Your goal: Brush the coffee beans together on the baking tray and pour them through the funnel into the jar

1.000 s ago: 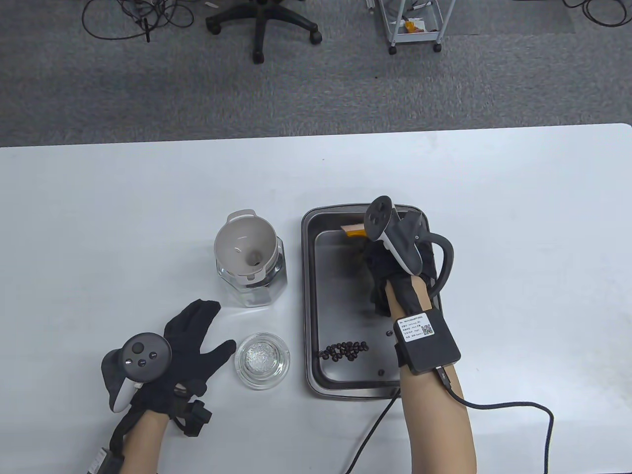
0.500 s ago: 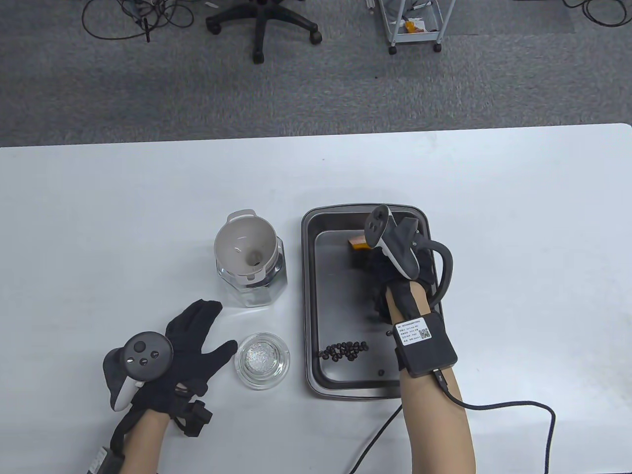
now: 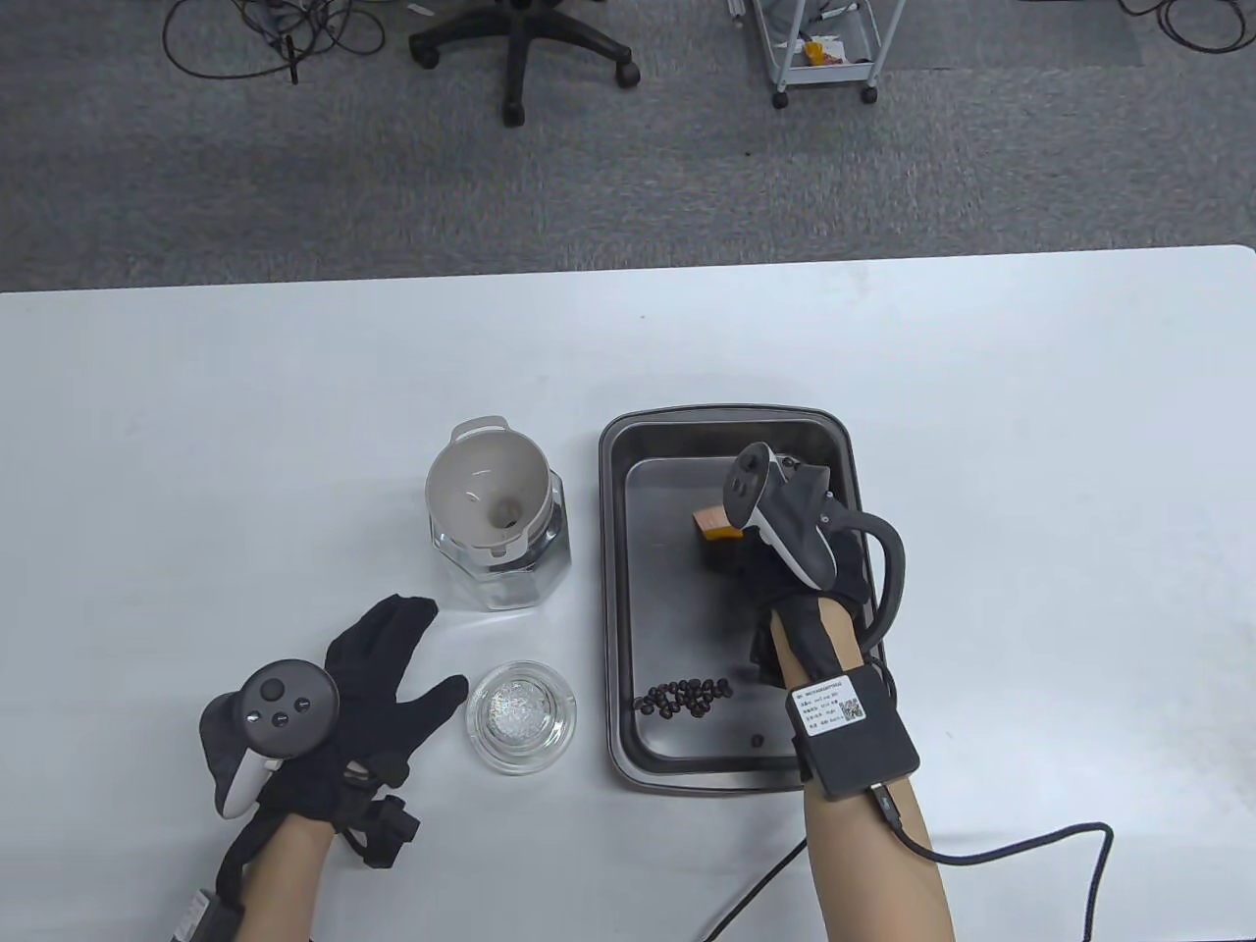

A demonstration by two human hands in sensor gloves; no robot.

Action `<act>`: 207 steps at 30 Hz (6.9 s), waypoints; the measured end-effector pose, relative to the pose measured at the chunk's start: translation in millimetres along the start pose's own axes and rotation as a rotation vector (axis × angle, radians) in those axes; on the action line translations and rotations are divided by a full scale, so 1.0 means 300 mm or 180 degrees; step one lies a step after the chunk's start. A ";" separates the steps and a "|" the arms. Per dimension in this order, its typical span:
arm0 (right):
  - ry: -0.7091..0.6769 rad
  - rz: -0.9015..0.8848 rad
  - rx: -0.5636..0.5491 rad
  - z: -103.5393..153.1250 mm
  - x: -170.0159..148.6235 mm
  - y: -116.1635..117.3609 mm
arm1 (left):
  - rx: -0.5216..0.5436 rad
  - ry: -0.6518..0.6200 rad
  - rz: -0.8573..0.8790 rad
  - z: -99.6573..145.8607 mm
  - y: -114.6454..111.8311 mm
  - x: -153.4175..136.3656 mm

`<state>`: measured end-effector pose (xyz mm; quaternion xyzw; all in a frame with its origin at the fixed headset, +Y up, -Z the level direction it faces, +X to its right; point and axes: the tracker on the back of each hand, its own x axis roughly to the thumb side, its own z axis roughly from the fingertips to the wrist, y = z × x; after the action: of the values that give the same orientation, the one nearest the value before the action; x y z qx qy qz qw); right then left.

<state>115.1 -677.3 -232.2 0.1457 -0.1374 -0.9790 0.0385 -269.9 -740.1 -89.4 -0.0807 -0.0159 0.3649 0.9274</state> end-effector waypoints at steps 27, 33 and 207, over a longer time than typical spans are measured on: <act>-0.0075 -0.0002 0.0162 0.228 -0.109 0.079 | 0.0065 0.0070 0.0005 0.004 0.022 -0.021; -0.0076 -0.0007 0.0212 0.261 -0.130 0.090 | 0.0034 0.0059 -0.0058 0.005 0.015 -0.019; 0.0198 0.0197 0.0546 0.328 -0.199 0.082 | -0.0124 -0.0065 -0.0366 0.017 -0.029 0.018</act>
<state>143.8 -668.8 -118.4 0.1745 -0.2239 -0.9570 0.0604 -260.4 -742.1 -83.2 -0.0939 -0.0370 0.3115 0.9449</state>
